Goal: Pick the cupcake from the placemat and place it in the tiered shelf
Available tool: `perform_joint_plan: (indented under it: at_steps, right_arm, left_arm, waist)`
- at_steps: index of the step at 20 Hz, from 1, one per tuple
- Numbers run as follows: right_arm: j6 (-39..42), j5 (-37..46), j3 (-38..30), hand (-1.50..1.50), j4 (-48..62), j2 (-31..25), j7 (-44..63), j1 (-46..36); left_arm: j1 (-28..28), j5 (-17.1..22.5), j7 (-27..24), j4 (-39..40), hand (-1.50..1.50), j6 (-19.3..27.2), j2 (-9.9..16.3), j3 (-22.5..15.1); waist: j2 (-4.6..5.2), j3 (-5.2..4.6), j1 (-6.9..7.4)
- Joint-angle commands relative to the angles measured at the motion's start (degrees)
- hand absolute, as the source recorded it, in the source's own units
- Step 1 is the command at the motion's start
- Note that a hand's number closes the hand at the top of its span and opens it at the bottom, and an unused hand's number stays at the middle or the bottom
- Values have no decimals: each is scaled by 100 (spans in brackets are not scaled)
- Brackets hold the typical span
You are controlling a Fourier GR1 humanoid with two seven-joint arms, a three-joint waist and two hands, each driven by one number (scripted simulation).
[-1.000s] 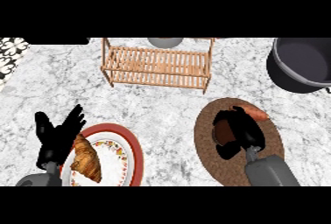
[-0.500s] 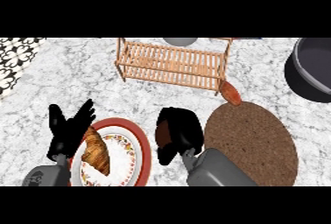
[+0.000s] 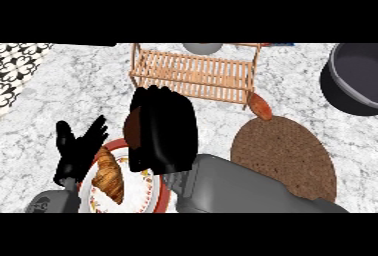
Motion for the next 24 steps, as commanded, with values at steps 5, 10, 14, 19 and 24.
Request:
perform_joint_plan:
  at_steps: [5,10,14,19,24]
  right_arm:
    - [234,2,-557,150,98,60,1999,-1852]
    - [470,-138,-1361,150,644,60,1945,-2645]
    - [413,-52,-1806,150,1312,60,1835,-3297]
    - [405,-75,-2484,150,2282,61,1210,-3857]
    - [737,-103,-3078,150,2730,-101,582,-3989]
  left_arm:
    - [158,-10,-62,104,0,90,-86,48]
    - [126,61,-45,73,0,59,-30,148]
    - [329,72,42,-254,0,23,-21,86]
    - [76,222,161,-150,0,-79,128,281]
    - [144,108,114,-190,0,60,60,259]
  waist:
    - [-2,-11,-183]
    - [21,-6,-269]
    - [22,-3,-201]
    - [74,-5,-237]
    - [72,3,-321]
